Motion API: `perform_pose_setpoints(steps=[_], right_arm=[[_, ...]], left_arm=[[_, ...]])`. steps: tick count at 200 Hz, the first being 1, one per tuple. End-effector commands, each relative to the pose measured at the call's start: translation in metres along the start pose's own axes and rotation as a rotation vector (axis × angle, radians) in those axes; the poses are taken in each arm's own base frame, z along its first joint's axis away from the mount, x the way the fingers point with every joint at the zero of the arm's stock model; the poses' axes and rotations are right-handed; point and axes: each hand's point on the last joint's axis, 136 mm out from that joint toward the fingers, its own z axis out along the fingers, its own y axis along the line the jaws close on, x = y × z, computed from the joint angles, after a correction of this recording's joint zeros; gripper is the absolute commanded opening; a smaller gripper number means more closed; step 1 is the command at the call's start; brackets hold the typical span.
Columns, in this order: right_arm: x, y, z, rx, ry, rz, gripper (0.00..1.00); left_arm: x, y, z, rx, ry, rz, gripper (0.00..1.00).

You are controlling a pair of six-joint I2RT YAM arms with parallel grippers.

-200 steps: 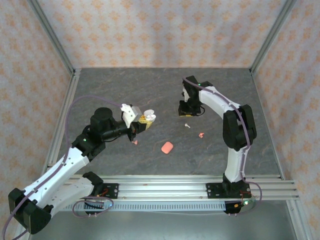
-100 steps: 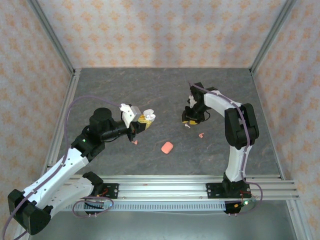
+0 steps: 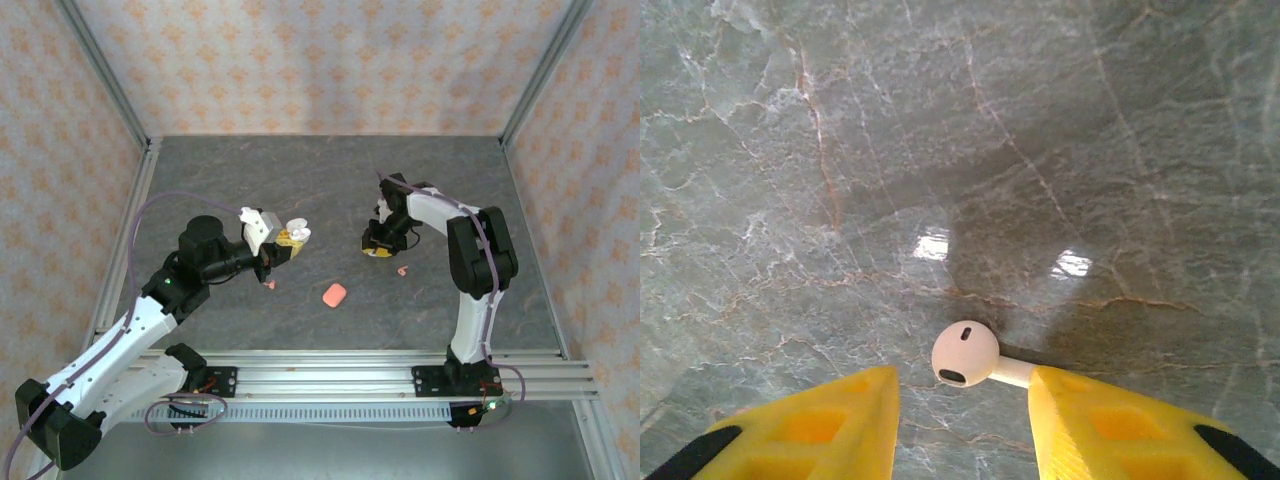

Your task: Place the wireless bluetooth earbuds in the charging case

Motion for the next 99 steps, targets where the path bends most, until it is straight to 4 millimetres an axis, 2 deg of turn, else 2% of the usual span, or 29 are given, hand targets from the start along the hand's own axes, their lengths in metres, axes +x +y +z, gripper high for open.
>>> perform_pose_setpoints(steps=[1, 77, 99], right_arm=[[0.004, 0.009, -0.006, -0.026, -0.016, 0.015, 0.4], [-0.002, 0.023, -0.038, -0.023, -0.061, 0.015, 0.4], [-0.005, 0.017, -0.043, 0.037, -0.068, -0.057, 0.39]], left_arm=[[0.001, -0.002, -0.002, -0.007, -0.001, -0.01, 0.0], [0.002, -0.002, -0.003, -0.012, -0.001, -0.006, 0.0], [0.002, -0.001, -0.002, -0.012, -0.002, -0.006, 0.0]])
